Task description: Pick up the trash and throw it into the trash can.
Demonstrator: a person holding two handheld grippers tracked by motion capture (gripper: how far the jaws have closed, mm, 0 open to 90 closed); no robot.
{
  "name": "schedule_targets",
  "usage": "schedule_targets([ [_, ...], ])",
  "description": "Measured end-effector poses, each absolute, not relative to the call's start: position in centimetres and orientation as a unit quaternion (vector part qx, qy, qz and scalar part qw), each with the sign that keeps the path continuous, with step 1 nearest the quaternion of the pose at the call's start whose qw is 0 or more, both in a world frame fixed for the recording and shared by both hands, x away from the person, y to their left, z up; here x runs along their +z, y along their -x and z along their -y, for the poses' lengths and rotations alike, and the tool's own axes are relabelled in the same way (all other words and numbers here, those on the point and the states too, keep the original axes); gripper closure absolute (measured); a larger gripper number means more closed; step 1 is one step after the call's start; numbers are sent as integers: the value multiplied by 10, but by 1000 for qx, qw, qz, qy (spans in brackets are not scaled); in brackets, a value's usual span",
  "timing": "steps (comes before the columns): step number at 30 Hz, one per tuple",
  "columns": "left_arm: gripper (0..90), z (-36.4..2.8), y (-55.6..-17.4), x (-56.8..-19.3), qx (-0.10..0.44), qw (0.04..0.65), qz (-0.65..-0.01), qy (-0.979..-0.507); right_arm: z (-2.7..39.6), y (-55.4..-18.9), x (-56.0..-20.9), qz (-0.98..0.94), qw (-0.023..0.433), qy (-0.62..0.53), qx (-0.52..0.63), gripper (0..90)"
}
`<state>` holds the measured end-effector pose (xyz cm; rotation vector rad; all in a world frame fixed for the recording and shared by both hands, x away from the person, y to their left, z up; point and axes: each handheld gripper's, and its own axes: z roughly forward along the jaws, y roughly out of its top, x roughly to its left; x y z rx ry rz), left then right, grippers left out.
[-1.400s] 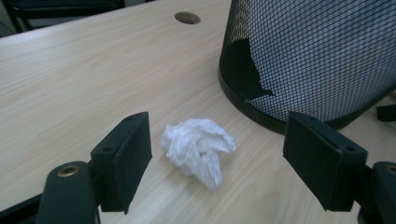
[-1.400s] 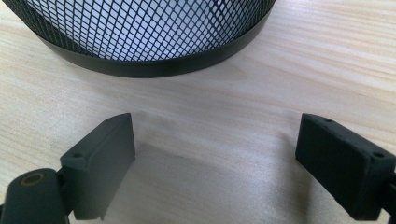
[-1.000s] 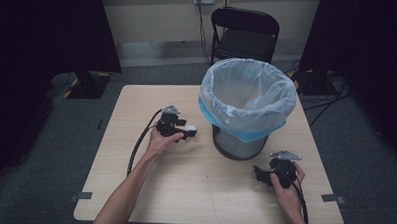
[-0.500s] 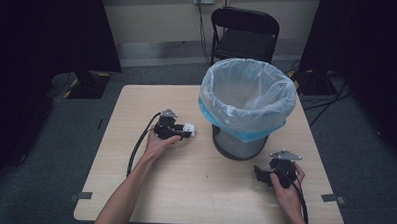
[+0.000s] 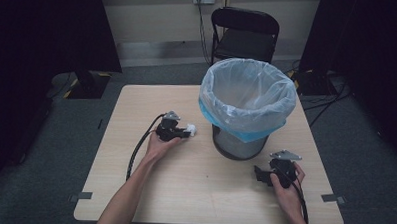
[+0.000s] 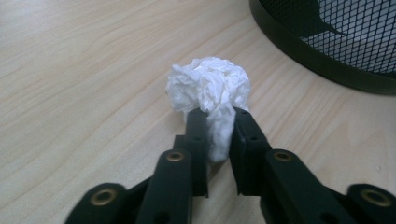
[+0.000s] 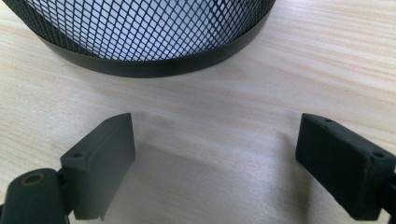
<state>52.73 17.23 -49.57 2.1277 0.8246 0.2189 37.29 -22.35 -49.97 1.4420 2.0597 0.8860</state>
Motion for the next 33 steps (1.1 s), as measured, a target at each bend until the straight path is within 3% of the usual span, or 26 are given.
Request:
schedule_targets([
  [13, 854, -179, -524, -483, 45, 454, -337, -824, 224, -373, -500, -752, 235, -524, 323, 112],
  [33, 850, -192, -490, -429, 51, 515, -292, -804, 224, -373, -500, -752, 235, -524, 323, 112],
])
